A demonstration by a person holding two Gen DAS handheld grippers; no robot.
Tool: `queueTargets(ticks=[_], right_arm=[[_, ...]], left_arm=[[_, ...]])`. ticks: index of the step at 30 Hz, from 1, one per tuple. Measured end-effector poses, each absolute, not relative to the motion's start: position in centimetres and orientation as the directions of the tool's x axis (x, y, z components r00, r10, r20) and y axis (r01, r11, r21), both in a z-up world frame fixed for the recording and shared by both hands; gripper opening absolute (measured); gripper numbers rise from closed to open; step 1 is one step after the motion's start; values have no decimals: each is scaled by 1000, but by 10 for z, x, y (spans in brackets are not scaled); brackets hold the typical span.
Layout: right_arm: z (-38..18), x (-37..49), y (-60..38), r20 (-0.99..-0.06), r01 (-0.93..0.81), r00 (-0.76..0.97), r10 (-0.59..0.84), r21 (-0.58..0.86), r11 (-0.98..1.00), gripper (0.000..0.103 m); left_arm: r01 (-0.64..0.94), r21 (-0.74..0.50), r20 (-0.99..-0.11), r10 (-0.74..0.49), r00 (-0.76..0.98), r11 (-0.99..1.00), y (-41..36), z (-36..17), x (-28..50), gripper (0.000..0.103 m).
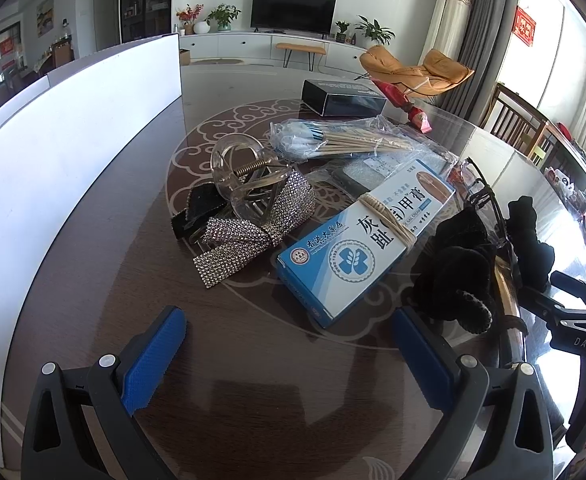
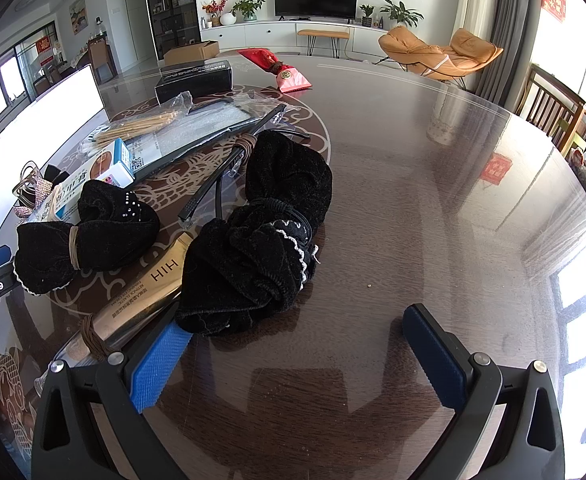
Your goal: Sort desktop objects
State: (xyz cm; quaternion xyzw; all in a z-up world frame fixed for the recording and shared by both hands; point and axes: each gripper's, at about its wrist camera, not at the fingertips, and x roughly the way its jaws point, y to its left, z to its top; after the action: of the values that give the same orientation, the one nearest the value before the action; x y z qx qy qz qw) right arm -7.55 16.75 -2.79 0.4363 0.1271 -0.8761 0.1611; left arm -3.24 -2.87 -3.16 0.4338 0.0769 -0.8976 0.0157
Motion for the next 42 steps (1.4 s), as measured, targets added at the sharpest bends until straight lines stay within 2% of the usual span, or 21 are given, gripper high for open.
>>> queueTargets(ticks=[42], right_arm=[[-27,-74,169,-805,392,-568,-172,-81,-916,103]], left_arm=[[106,-135,-778,39,-628,-985,-31,-32,-34,103]])
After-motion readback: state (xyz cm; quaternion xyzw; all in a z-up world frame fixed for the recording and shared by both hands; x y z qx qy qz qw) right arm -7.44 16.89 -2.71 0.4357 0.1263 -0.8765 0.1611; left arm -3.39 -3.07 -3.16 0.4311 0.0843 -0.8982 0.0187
